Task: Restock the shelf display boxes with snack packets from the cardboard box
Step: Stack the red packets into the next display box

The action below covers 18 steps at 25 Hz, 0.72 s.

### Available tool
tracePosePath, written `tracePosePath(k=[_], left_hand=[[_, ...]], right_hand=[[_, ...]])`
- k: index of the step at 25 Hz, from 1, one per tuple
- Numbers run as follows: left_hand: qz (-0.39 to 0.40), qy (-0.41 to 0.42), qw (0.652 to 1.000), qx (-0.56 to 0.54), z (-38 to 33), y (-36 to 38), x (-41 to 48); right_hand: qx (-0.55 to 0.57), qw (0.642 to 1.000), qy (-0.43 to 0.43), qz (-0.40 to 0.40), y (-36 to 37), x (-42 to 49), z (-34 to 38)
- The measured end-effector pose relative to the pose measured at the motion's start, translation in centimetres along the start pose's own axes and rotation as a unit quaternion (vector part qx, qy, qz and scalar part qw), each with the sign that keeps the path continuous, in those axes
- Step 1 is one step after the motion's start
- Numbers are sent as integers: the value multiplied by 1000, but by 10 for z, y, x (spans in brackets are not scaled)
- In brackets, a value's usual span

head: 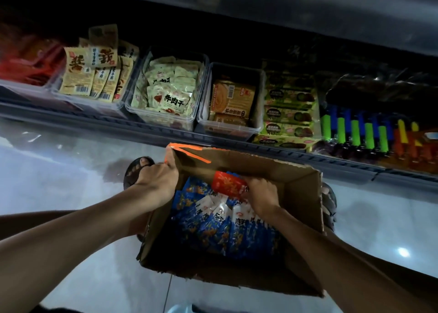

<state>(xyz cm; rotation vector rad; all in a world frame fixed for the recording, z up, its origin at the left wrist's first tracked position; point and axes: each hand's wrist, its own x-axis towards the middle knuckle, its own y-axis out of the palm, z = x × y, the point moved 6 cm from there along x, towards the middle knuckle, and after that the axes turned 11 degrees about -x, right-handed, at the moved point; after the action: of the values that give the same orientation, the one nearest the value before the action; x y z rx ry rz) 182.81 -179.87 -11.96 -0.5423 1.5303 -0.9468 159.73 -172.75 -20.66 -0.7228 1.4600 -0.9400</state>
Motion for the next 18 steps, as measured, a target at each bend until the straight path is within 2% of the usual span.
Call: tracePosePath(k=[1,3,5,6,8,10,12,15,18], left_hand=[[6,-3,1000,10,-3,-8,-4],[-1,23,1000,-20,-15,-29,-12],[17,76,988,-131,-37,-55,-21],[48,101,967,-230,-49,-71,-31],[105,127,882,-441,-72,-107,-55],[130,151,807,-556,-91,-147,-79],[154,169,766,-601,-101,-177,-98],[217,193,741,-606,-112,-201,-121],[184,195,735,-623,-118,-214,-121]], right_hand=[[48,999,7,6,-13,-5,-6],[160,985,-3,69,-45,-23,-15],[291,947,-27,134,-88,-53,-18],[340,926,-38,158,-112,-71,-20],[386,904,-71,171,-161,-103,-27],[401,896,-98,162,-207,-128,-36],[385,906,-105,140,-246,-147,-43],[364,920,-112,90,-294,-169,-51],[368,928,-52,-33,-317,-170,-64]])
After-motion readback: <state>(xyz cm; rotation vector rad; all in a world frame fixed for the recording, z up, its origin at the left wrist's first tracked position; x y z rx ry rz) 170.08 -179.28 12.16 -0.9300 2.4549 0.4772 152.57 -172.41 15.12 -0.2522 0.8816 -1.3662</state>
